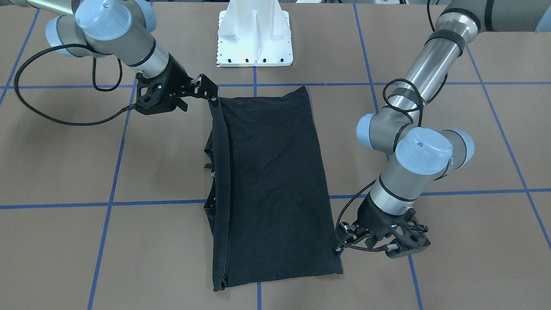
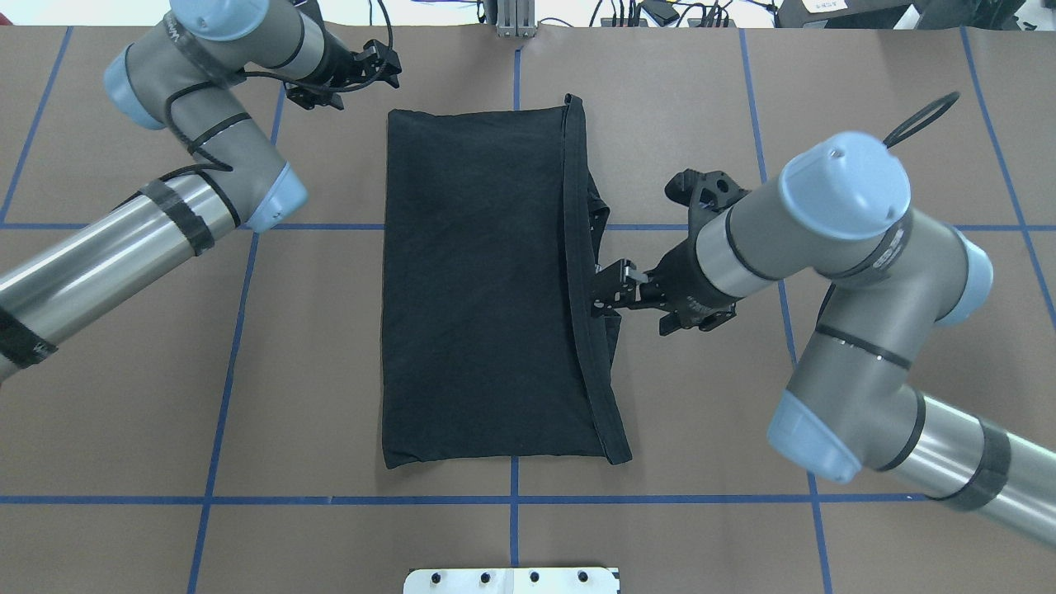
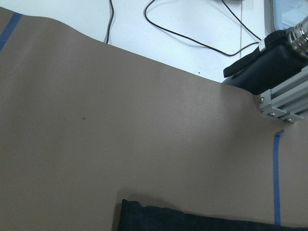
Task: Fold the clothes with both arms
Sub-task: 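Release the shirt with both grippers and raise the right gripper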
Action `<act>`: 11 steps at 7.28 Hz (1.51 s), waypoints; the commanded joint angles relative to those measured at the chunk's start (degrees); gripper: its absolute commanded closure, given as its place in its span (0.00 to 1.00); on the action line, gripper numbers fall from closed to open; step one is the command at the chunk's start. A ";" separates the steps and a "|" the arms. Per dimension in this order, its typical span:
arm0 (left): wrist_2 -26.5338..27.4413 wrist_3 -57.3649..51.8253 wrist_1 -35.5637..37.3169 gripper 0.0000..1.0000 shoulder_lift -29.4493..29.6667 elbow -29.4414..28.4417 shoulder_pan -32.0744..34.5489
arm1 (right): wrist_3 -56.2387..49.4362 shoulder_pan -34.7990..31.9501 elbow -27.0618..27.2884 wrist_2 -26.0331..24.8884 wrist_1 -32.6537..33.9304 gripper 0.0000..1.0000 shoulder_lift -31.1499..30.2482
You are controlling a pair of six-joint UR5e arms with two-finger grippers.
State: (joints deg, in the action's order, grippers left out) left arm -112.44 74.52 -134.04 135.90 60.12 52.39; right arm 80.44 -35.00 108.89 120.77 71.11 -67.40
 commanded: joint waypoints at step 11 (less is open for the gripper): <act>-0.33 -2.27 1.24 0.00 -10.22 10.54 -0.10 | -17.42 13.73 -5.97 -24.53 20.01 0.00 8.32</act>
State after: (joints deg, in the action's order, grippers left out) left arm -112.78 72.25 -132.80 125.71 70.74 52.31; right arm 63.30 -21.29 103.66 96.26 89.37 -60.41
